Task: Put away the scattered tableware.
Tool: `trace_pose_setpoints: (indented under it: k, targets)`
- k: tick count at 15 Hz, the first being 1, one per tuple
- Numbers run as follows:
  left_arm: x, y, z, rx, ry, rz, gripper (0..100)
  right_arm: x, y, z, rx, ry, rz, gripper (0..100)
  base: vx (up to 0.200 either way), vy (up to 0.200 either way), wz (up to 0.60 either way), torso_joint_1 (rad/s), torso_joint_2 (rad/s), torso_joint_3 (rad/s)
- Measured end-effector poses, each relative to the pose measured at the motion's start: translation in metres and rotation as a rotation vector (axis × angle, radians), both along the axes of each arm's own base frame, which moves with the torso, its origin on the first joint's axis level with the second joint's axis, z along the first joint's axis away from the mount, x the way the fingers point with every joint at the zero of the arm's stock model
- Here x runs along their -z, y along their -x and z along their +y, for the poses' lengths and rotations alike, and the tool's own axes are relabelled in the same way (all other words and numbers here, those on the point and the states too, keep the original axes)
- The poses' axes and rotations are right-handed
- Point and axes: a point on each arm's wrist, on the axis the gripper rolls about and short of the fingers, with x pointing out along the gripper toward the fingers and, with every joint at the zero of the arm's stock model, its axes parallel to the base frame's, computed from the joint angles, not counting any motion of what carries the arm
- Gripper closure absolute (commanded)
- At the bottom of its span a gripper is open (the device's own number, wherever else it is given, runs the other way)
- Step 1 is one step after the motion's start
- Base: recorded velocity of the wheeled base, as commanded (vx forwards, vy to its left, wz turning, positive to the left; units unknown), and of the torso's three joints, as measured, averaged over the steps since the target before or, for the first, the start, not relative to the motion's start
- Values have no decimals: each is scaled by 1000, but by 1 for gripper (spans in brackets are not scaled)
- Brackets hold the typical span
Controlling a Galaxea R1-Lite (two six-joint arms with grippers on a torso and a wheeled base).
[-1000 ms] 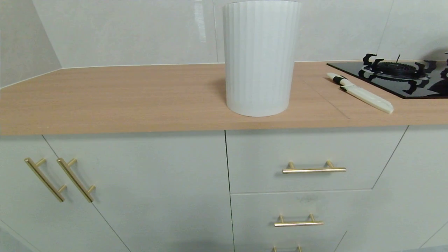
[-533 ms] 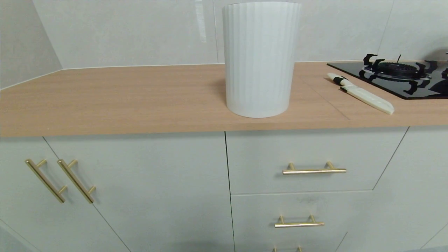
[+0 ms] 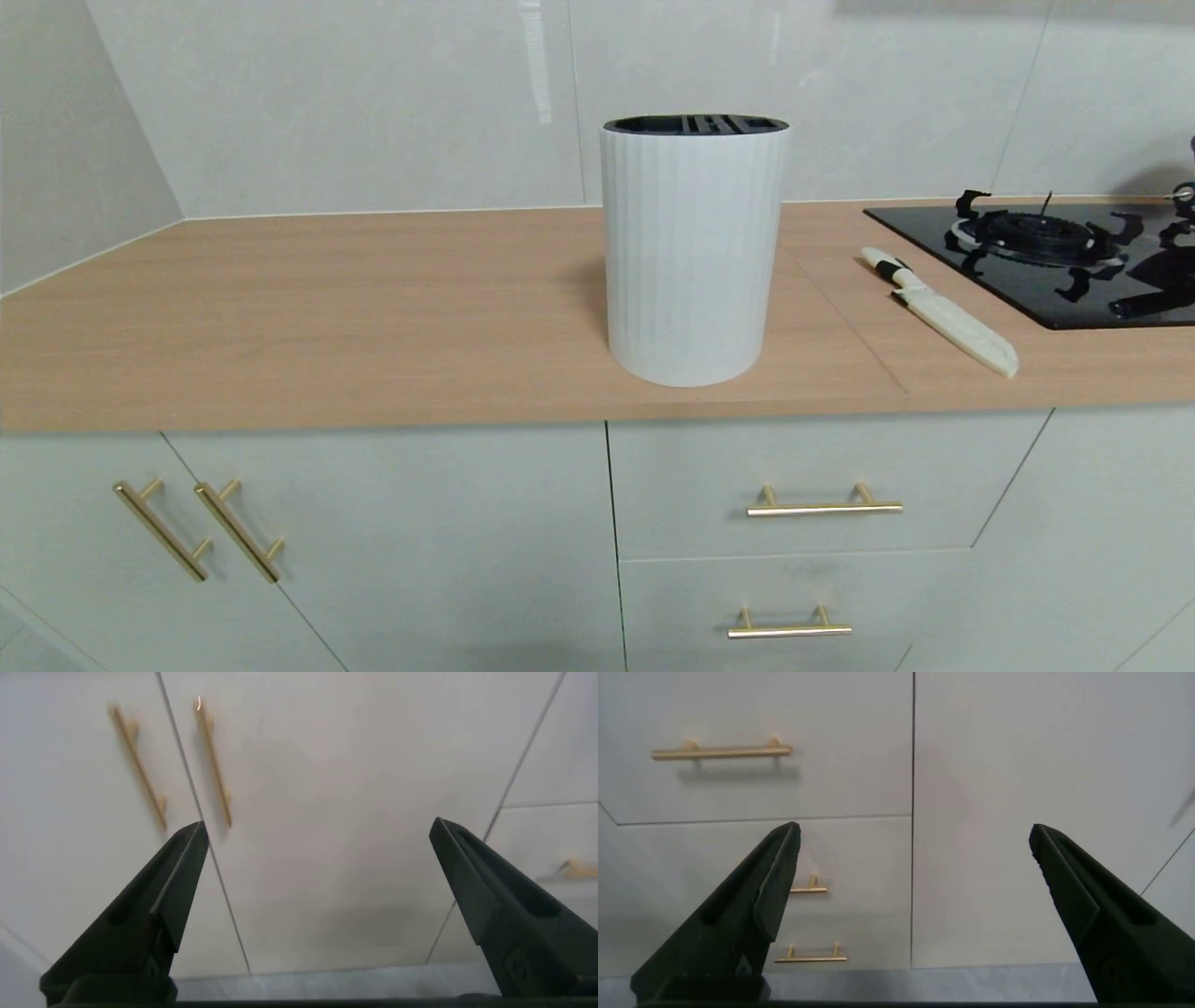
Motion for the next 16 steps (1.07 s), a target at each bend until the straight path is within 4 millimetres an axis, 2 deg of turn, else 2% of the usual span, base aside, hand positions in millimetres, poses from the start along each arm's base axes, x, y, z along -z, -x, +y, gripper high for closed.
trace_pose_setpoints:
  k: [8, 16]
  targets:
    - [0, 0, 0, -1, 0, 0, 0, 0, 0, 0, 0, 0, 0, 0, 0, 0, 0, 153, -471, -316]
    - [0, 0, 0, -1, 0, 1, 0, 0, 0, 0, 1, 0, 0, 0, 0, 0, 0, 207, -509, -310]
